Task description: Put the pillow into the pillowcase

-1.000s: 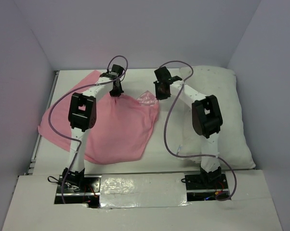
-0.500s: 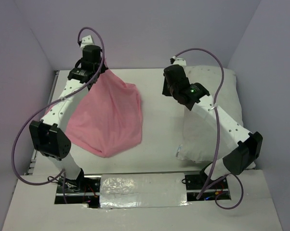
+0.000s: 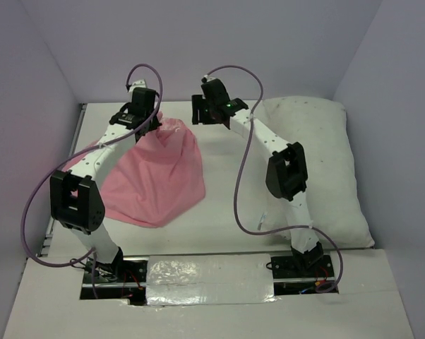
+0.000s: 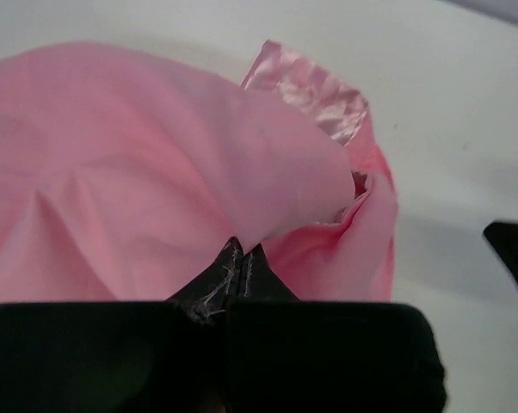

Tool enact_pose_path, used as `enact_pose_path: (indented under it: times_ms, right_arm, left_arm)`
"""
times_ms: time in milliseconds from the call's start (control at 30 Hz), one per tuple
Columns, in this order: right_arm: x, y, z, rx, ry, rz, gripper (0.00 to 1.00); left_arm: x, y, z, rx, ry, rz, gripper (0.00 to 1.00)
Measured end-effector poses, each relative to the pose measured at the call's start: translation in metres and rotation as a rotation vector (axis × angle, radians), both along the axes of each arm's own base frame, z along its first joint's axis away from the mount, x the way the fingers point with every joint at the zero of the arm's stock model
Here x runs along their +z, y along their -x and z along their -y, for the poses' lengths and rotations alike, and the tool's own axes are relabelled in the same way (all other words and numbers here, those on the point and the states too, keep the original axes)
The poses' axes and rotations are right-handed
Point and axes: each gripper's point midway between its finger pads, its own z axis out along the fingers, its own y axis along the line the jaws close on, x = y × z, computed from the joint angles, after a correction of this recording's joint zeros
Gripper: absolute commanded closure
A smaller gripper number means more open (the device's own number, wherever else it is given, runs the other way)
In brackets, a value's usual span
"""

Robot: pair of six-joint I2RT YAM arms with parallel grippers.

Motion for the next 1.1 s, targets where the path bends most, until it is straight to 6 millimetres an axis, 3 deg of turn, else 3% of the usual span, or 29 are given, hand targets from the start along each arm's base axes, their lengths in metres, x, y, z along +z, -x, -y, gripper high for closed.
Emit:
enact_pose_path:
  times_ms: [100,200,300,400,467,600,633,667,733,767,800,833,867,933,967,1067,1100]
  right_arm:
    - [-0.001,-0.02,-0.02,0.028,-0.057,0.041,0.27]
    - [-0.01,-0.029,-0.033,0.055,-0.098,0.054,0.26]
    - [-0.026,-0.036,-0.046,0.081,-0.127,0.046,0.26]
    - [-0.052,-0.033,-0.057,0.107,-0.133,0.005,0.24]
    - [-0.068,-0.027,-0.063,0.125,-0.132,-0.028,0.24]
    - [-0.083,-0.009,-0.079,0.16,-0.134,-0.069,0.25]
    - [-0.086,-0.003,-0.085,0.172,-0.138,-0.074,0.3]
    - [-0.089,0.002,-0.09,0.184,-0.139,-0.084,0.47]
    - [-0.097,0.014,-0.097,0.206,-0.136,-0.11,0.7]
    - [-0.101,0.018,-0.1,0.209,-0.135,-0.121,0.79]
    - [-0.106,0.023,-0.101,0.213,-0.132,-0.125,0.82]
    - [-0.114,0.03,-0.098,0.208,-0.117,-0.137,0.87]
    - [-0.123,0.037,-0.092,0.2,-0.098,-0.153,1.0]
    - [-0.145,0.059,-0.072,0.172,-0.056,-0.206,1.0]
    - [-0.144,0.066,-0.064,0.16,-0.049,-0.203,1.0]
    - [-0.141,0.114,-0.016,0.117,0.015,-0.229,1.0]
    - [-0.137,0.133,0.0,0.107,0.032,-0.235,0.94]
  left_arm:
    - [-0.027,0.014,-0.005,0.016,-0.017,-0.073,1.0]
    - [-0.073,0.041,-0.008,0.015,-0.02,-0.19,1.0]
    - [-0.123,0.087,-0.011,0.002,-0.014,-0.333,1.0]
    - [-0.153,0.13,-0.015,-0.013,-0.017,-0.447,1.0]
    - [-0.156,0.142,-0.013,-0.027,-0.006,-0.466,1.0]
    - [-0.141,0.138,-0.004,-0.043,0.037,-0.413,1.0]
    - [-0.139,0.137,-0.002,-0.047,0.043,-0.403,1.0]
    - [-0.136,0.137,-0.001,-0.05,0.047,-0.395,1.0]
    - [-0.132,0.137,0.0,-0.053,0.05,-0.383,1.0]
    - [-0.13,0.137,0.0,-0.054,0.052,-0.376,1.0]
    - [-0.127,0.137,0.0,-0.054,0.052,-0.37,1.0]
    - [-0.125,0.137,0.0,-0.053,0.052,-0.362,1.0]
    - [-0.122,0.137,-0.001,-0.051,0.051,-0.355,1.0]
    - [-0.117,0.137,-0.003,-0.045,0.047,-0.34,1.0]
    - [-0.114,0.138,-0.004,-0.042,0.045,-0.333,1.0]
    - [-0.108,0.138,-0.007,-0.03,0.034,-0.32,1.0]
    - [-0.107,0.138,-0.009,-0.026,0.029,-0.318,1.0]
